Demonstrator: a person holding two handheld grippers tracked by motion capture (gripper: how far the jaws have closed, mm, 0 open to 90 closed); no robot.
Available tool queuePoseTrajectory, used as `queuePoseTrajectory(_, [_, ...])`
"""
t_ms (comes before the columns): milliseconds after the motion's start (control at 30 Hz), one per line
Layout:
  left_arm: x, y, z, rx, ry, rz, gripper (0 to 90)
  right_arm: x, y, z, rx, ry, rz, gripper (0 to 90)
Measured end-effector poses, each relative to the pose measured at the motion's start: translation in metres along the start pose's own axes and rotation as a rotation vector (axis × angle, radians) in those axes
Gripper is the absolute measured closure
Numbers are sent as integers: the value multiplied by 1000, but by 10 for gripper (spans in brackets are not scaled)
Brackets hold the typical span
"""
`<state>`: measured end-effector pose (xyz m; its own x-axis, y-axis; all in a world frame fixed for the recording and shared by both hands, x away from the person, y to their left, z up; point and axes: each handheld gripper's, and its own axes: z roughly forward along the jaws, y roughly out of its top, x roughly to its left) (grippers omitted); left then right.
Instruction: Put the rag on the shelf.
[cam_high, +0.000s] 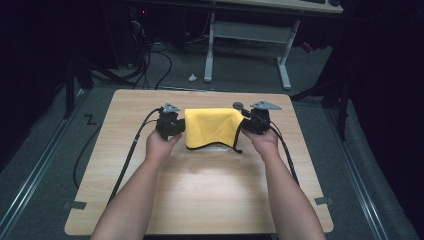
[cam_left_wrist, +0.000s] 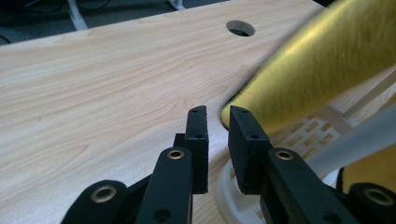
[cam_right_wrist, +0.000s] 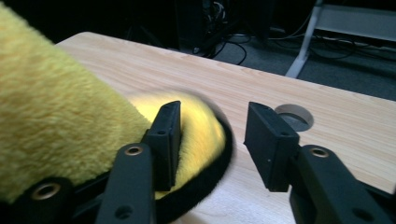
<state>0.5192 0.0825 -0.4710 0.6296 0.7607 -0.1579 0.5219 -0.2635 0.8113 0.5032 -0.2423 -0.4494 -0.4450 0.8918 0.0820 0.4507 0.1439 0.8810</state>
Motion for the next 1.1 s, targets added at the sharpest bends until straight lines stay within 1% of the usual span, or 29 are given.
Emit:
queuePoseTrajectory(67, [4, -2, -2, -5, 10, -19, 778, -1, 1, -1, 0, -8, -1, 538])
queuePoseTrajectory(100, [6, -3, -2, 0, 7, -27, 780, -1, 1, -2, -1, -11, -5, 538])
queuePoseTrajectory(200, [9, -3, -4, 4, 16, -25, 782, -1, 2, -2, -4, -20, -16, 530])
queuePoseTrajectory(300, [9, -1, -8, -13, 24, -26, 782, -2, 3, -3, -5, -36, -14, 518])
queuePoseTrajectory(400, [10, 1, -11, -29, 26, -32, 783, -7, 4, -6, -5, -52, -12, 511])
queuePoseTrajectory(533, [12, 1, -14, -19, 41, -21, 782, -12, 5, -12, 8, -88, -41, 506])
queuePoseTrajectory(633, [15, 0, -19, -23, 53, -25, 781, -17, 4, -17, 11, -107, -40, 503])
queuePoseTrajectory(700, [18, -2, -24, -40, 63, -37, 780, -20, 4, -21, 16, -118, -39, 499])
queuePoseTrajectory(767, [21, -4, -29, -44, 71, -48, 776, -22, 3, -24, 17, -129, -39, 499])
queuePoseTrajectory(833, [24, -7, -35, -50, 81, -50, 771, -23, 2, -28, 17, -134, -39, 499])
queuePoseTrajectory(867, [25, -9, -38, -54, 84, -54, 770, -22, 0, -30, 10, -137, -44, 501])
queuePoseTrajectory(900, [27, -11, -41, -61, 85, -62, 765, -21, -1, -33, -2, -141, -50, 504])
queuePoseTrajectory(967, [30, -14, -47, -82, 77, -93, 751, -21, -4, -38, 1, -150, -51, 526])
queuePoseTrajectory(1000, [31, -16, -51, -92, 79, -101, 739, -20, -5, -41, 5, -154, -47, 528])
queuePoseTrajectory(1067, [32, -19, -57, -107, 83, -103, 723, -19, -6, -49, -7, -155, -56, 534])
queuePoseTrajectory(1100, [32, -21, -60, -106, 87, -99, 714, -17, -8, -54, -23, -154, -59, 538])
